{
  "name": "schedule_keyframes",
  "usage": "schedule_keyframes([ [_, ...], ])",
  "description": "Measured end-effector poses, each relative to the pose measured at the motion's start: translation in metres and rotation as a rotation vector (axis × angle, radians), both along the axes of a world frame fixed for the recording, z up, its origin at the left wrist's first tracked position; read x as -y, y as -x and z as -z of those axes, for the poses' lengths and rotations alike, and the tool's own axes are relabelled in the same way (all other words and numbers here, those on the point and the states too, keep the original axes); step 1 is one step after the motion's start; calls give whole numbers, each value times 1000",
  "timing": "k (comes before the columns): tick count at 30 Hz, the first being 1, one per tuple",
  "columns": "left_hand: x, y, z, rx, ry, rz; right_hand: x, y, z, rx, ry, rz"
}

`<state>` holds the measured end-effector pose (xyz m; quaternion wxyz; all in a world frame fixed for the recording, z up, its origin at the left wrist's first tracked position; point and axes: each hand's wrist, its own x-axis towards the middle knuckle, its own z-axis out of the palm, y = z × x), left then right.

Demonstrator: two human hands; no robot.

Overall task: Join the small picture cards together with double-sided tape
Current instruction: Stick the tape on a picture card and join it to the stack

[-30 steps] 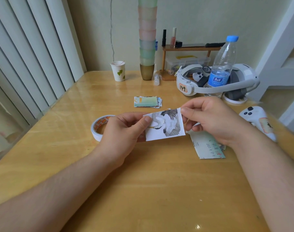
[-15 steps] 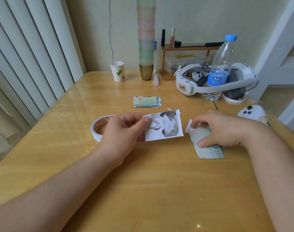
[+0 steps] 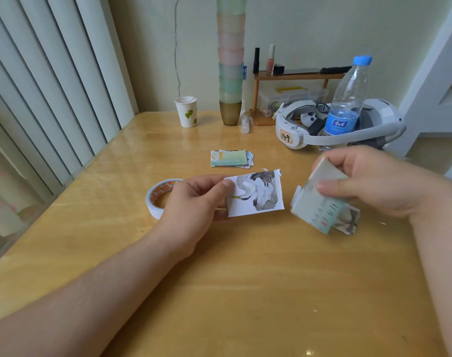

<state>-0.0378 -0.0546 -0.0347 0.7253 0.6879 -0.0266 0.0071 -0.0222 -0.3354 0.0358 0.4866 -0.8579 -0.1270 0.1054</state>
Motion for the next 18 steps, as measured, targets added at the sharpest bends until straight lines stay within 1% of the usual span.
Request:
schedule_keyframes([
  [2, 0, 0, 0, -15, 15, 3, -6, -4, 3, -48, -314, 23],
  [3, 0, 0, 0, -23, 24, 6, -10, -6, 6, -77, -428, 33],
  [5, 0, 0, -1, -33, 37, 12, -18, -9, 10, -133, -547, 57],
  [8, -1, -1, -1, -31, 41, 16, -27, -8, 11, -182, -612, 83],
  [11, -2, -1, -2, -28, 54, 19, -31, -7, 13, -158, -596, 118],
  [16, -1, 0, -2, -25, 57, 27, -33, -11, 14, -134, -658, 274],
  [18, -2, -1, -2, -21, 50, 33, -33, -13, 16, -107, -633, 313],
])
